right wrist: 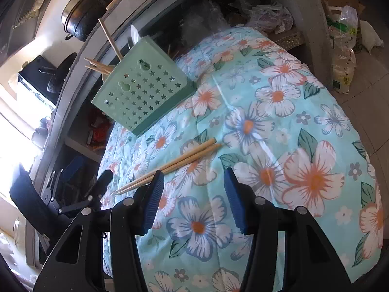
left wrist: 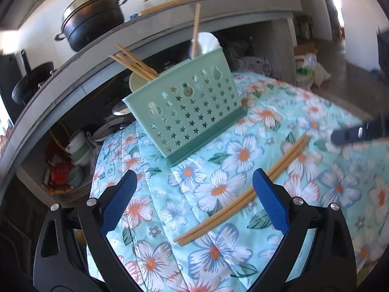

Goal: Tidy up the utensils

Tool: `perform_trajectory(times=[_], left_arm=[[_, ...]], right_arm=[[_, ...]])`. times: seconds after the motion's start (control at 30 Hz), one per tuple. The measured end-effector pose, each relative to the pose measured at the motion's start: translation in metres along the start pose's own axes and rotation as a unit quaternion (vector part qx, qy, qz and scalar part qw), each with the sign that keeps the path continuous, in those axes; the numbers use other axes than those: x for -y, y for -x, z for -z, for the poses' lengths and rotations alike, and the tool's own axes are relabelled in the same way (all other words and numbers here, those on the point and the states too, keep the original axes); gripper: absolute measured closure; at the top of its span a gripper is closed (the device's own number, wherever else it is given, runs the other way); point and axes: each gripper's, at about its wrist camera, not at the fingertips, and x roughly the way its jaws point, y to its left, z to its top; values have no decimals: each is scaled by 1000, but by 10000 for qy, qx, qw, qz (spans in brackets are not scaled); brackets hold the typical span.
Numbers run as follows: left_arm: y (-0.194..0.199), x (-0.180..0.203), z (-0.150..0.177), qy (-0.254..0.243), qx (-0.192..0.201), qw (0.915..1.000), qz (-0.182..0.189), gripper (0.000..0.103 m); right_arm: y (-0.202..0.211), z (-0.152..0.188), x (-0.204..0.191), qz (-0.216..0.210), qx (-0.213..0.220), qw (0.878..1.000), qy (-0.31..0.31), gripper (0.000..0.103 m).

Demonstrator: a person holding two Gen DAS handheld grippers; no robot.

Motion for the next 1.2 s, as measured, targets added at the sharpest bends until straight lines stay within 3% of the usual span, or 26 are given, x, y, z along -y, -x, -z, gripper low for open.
perform_trajectory(times=[0.17,0.37,0.7,0.9,1.2], left_arm=[[-10,32,12,-951,-87,9953,-140,14],[-25,65,29,-1937,-273,9806,-136,47],[-40,82,29,-2427,-368,9693,120,84],[-40,87,31,-2606,-320,9649,70,92],[-23,86,35,-2770,-255,9605,13,94]], right_arm=[[1,-1,13,-45,1,9998,-205,53],[-2,-2,19,-109,-42,9995,-300,53],[-2,-3,21,-186,-50,9992,-348,53],[-2,-2,22,-196,-48,9991,-372,53],[1,-2,22,-237,-16,9990,-368,53]])
